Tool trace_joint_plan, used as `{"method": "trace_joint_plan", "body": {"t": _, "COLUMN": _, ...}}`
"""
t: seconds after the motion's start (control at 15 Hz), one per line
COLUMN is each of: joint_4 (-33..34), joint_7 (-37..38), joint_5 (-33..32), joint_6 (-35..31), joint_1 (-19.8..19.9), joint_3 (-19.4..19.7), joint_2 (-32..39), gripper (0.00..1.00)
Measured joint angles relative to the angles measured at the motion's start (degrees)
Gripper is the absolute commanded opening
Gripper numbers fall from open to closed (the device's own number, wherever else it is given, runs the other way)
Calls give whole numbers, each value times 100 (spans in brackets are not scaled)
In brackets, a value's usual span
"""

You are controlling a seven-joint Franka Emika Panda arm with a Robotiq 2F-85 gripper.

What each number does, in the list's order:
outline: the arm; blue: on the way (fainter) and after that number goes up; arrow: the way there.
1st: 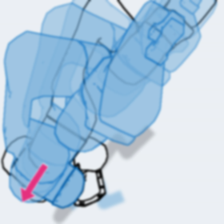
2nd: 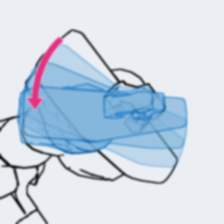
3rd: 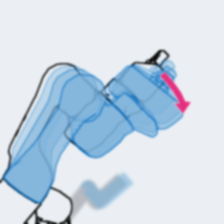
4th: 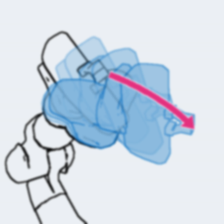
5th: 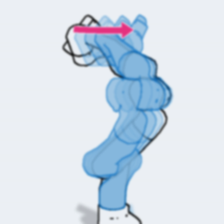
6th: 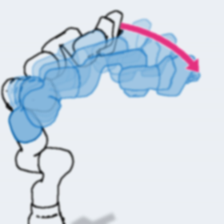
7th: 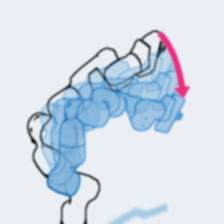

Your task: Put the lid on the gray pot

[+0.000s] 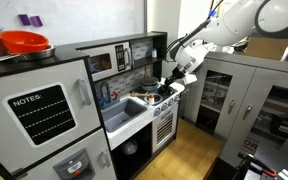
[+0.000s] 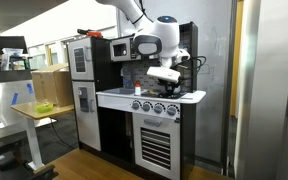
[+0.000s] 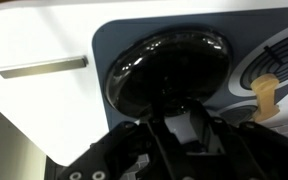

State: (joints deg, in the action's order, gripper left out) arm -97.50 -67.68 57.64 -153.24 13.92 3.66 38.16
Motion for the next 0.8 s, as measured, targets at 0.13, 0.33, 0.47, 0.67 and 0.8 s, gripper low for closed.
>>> {"method": "trace_joint_plan", "body": {"t": 0.13, "joint_4": -2, "joint_7": 1, "joint_5": -9, "joint_6": -77, "joint_1": 12, "joint_3": -36, "joint_2": -1, "gripper": 8}}
{"method": "trace_joint_plan", "body": {"t": 0.33, "joint_4": 8, "joint_7": 16, "joint_5": -177, "joint_6": -91, "joint_1": 20, "joint_3": -54, "joint_2": -59, "gripper": 8}}
{"method": "trace_joint_plan", "body": {"t": 0.47, "joint_4": 7, "joint_7": 150, "joint_5": -410, "joint_6": -91, "joint_1": 24, "joint_3": -53, "joint_2": -186, "gripper": 8}}
{"method": "trace_joint_plan", "body": {"t": 0.67, "joint_4": -2, "joint_7": 418, "joint_5": -802, "joint_6": -88, "joint_1": 40, "joint_3": -50, "joint_2": -438, "gripper": 8}}
{"method": "trace_joint_plan", "body": {"t": 0.8, "joint_4": -6, "joint_7": 438, "joint_5": -926, "joint_6": -85, "joint_1": 80, "joint_3": -72, "joint_2": -552, "gripper": 8}}
